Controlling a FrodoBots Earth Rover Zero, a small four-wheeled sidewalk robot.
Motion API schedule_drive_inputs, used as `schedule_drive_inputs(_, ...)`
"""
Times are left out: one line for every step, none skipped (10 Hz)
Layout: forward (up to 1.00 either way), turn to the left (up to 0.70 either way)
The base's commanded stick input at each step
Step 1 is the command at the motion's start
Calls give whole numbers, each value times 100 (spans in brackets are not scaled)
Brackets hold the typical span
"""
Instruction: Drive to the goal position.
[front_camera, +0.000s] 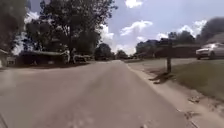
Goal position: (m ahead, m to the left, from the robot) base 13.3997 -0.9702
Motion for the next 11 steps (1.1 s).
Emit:
schedule_drive_inputs(70,0)
schedule_drive_inputs(70,0)
schedule_drive_inputs(70,0)
schedule_drive_inputs(70,0)
schedule_drive_inputs(70,0)
schedule_drive_inputs(70,0)
schedule_drive_inputs(70,0)
schedule_drive_inputs(70,0)
schedule_drive_inputs(70,0)
schedule_drive_inputs(70,0)
schedule_drive_inputs(70,0)
